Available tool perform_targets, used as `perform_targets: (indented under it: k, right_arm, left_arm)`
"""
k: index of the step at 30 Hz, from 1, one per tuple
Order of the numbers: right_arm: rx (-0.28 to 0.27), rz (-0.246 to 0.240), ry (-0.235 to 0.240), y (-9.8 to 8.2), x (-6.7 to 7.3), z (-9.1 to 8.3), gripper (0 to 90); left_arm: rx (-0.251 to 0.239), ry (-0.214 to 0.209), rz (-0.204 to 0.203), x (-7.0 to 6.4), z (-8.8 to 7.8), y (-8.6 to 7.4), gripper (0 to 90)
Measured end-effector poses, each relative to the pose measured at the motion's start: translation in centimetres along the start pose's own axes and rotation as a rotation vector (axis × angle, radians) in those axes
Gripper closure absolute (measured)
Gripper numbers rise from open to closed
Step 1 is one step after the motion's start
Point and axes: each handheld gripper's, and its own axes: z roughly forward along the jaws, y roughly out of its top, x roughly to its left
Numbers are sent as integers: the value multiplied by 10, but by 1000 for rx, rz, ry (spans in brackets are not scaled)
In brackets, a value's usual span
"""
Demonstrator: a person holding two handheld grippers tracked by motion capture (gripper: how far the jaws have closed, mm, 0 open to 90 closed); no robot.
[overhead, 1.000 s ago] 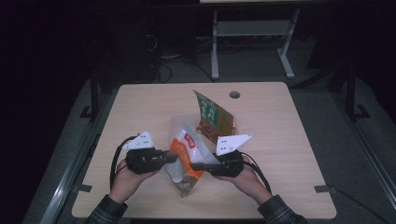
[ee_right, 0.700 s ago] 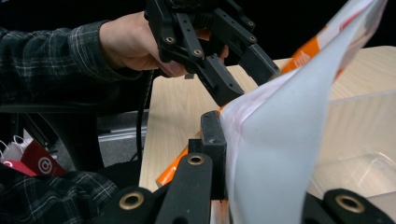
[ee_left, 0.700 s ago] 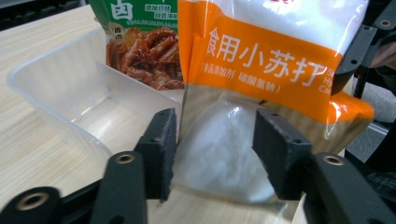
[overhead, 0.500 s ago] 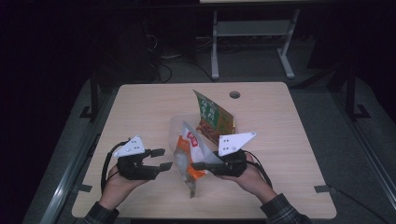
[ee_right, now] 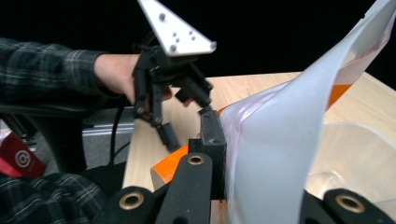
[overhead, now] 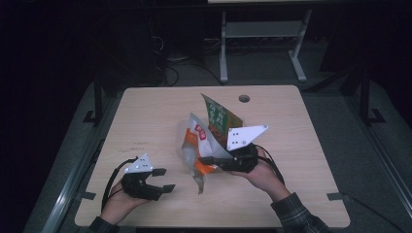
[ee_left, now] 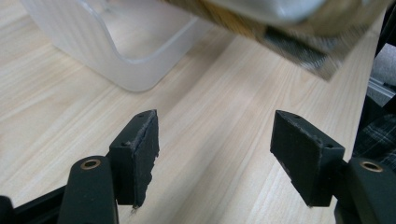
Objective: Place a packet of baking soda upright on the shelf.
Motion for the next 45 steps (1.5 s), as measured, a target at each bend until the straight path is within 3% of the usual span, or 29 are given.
perform_targets:
  k: [13, 20, 30, 39, 45]
  right_arm:
    - [38, 9, -62, 19, -24, 25, 900]
    - [72, 19, -107, 25, -38, 33, 900]
    - [97, 37, -160, 27, -59, 37, 900]
    - [152, 10, -220, 26, -68, 44, 900]
    - [181, 13, -220, 22, -71, 47, 900]
  left_arm:
    - [38, -2, -3, 3, 7, -5, 318]
    - [32, -4, -1, 1, 9, -5, 317]
    - [39, -3, 7, 2, 9, -5, 317]
    - [38, 0, 11, 2, 8, -5, 317]
    - [39, -3, 8, 1, 9, -5, 317]
